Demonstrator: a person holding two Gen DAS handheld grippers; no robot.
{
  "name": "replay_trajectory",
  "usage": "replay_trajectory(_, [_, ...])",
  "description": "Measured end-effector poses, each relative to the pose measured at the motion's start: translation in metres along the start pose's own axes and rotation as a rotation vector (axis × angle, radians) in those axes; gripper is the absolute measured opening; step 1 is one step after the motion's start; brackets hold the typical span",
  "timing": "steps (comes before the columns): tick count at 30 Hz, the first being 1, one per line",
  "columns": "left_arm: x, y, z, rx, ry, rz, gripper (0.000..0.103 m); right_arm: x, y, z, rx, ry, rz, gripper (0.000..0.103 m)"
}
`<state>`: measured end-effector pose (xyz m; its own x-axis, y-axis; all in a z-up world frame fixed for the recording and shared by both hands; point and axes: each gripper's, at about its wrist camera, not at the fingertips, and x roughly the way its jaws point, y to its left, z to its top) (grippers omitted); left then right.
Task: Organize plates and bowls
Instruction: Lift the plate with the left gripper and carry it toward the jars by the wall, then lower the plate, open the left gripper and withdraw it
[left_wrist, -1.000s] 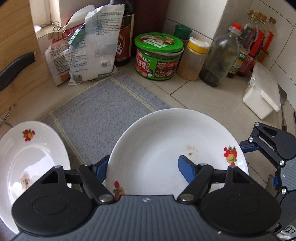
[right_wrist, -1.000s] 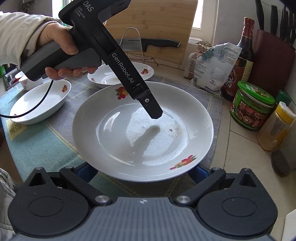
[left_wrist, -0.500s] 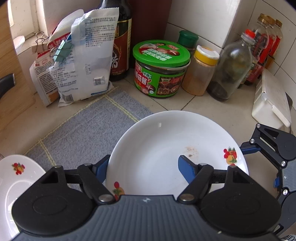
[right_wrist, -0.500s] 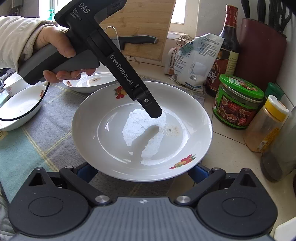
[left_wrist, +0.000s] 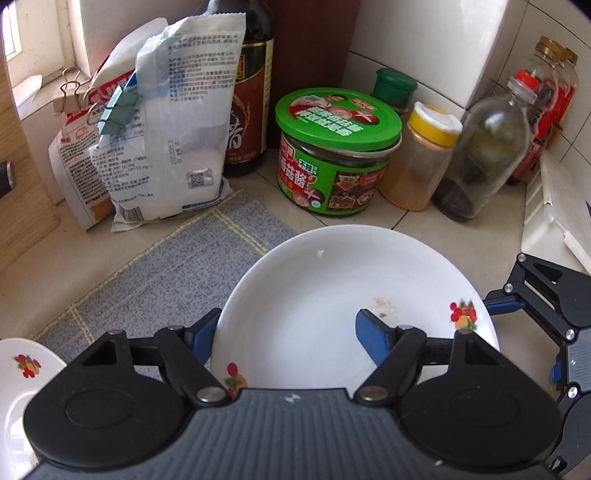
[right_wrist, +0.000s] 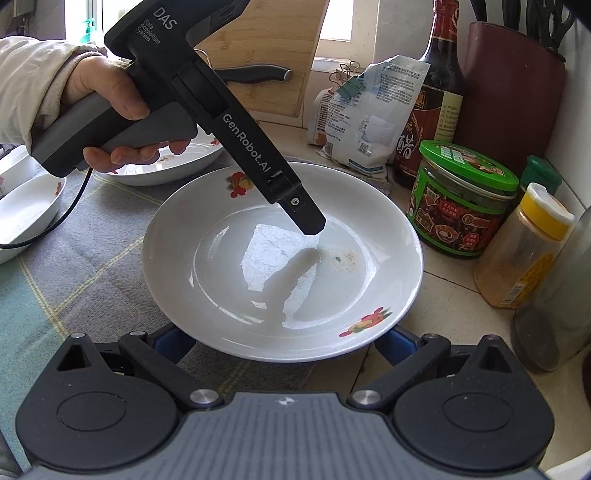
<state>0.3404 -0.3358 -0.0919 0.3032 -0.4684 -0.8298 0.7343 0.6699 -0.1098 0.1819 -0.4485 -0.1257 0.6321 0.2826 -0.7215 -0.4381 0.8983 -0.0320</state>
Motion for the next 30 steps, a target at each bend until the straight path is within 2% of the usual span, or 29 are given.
replay_trajectory(15, [0.011,0.002,0.000,-0.002,-0.017,0.022,0.076,0.005,-0.001,0.001,0.002,0.000,-0.035,0.103])
replay_trajectory(18, [0.008,0.001,-0.002,0.000,-0.027,0.026,0.081,0.004,0.001,0.002,0.001,0.001,-0.034,0.103])
replay_trajectory(22, [-0.005,-0.003,-0.006,0.014,-0.061,0.040,0.093,0.003,-0.001,0.004,0.041,0.018,-0.031,0.103])
replay_trajectory(30, [-0.056,-0.022,-0.022,0.034,-0.151,0.107,0.094,-0.011,0.010,0.007,0.140,0.057,-0.074,0.103])
